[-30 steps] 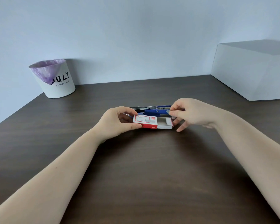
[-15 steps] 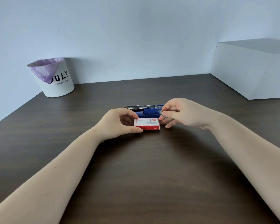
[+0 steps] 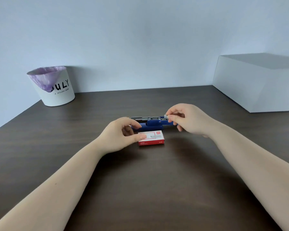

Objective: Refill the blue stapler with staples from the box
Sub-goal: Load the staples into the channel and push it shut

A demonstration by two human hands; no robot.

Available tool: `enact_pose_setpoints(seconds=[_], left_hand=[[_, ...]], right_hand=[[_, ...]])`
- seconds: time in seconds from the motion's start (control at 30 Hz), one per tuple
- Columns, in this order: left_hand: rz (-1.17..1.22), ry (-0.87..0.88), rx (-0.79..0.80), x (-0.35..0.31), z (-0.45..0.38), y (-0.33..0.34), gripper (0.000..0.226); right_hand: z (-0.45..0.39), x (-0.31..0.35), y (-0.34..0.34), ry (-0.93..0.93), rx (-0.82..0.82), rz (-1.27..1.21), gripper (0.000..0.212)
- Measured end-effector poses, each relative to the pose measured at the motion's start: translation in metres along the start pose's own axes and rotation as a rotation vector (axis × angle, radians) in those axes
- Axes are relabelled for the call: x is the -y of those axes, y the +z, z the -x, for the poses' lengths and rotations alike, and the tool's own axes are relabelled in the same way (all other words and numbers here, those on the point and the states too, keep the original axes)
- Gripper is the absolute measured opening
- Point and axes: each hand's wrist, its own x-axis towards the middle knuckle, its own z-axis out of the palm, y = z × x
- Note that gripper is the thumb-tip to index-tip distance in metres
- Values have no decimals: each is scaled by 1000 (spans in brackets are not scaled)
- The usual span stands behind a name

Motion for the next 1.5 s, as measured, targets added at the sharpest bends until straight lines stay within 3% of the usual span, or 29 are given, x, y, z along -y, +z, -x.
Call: enact_pose_setpoints(seconds=[0.07,0.13,0.27,0.63,0.93,1.1,1.27,1.5], left_hand=[[72,-11,-115,-1,-3,-3,5],[117,-31,-210,1,-7,-5,11],[-35,-11,-318,14,-13,-6,15],[-260,-71,-91,26,-20,-4,55],[-225,-67,-83,27,-19,-2,53],[-228,-77,-76,26,-19,-3,53],[-218,-82,-72,27,-19,-3,52],[-219,-89,-73,27,-19,-3,52]], right_hand=[[-8,6,2,-35,3,85,14],[-16,16,1,-77,13,157,16],[-29,29,4,-134,104,289,21],[-42,25,15,-189,164,427,22],[-44,25,22,-260,150,516,23],[-46,25,26,-265,149,448,24],[-44,19,17,-245,2,389,20],[-42,10,19,-276,122,559,23]])
